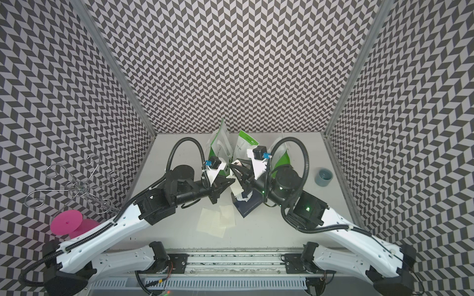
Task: Staple the receipts to the bags
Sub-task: Adjust the stapler in the takeout bag.
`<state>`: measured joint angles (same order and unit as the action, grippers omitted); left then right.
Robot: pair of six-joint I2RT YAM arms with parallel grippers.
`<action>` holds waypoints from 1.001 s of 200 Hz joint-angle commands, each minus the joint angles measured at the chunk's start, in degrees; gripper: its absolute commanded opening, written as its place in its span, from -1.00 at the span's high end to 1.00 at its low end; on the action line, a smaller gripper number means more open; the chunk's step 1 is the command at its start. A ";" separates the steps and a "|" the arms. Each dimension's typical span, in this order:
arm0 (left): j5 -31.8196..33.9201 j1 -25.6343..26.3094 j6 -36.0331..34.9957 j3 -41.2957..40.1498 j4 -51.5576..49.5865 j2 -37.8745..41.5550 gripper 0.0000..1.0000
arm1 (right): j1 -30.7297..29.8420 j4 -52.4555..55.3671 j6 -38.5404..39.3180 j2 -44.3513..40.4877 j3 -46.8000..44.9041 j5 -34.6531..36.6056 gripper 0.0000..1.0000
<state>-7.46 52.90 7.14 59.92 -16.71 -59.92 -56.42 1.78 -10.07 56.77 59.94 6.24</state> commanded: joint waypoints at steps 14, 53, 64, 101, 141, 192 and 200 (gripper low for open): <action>1.77 0.71 -0.28 0.56 2.54 0.14 1.00 | -1.03 -6.83 -0.08 0.46 -0.63 6.88 1.00; 2.63 0.88 -0.37 -0.24 2.47 0.42 1.00 | -1.61 -8.48 1.01 -0.52 -0.17 9.94 1.00; 2.63 0.88 -0.37 -0.39 2.44 0.42 1.00 | -1.92 -9.12 1.54 -1.04 -0.18 10.28 1.00; 2.32 1.15 -0.41 -0.29 2.95 0.57 1.00 | -2.00 -7.23 1.04 1.35 0.71 9.81 1.00; 3.55 1.50 -0.72 0.36 2.75 0.09 1.00 | -2.45 -6.14 0.15 2.59 0.49 10.12 1.00; 5.97 1.53 -0.72 1.34 2.14 -0.50 1.00 | -4.27 -2.15 0.16 2.51 0.97 13.80 1.00; 5.88 1.52 -0.72 1.42 2.17 -0.55 1.00 | -4.42 -1.96 0.31 2.30 0.59 14.50 1.00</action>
<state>-3.16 54.13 6.92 59.81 -16.10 -60.47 -60.01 -0.38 -9.58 59.48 59.59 17.63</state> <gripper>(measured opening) 0.061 0.270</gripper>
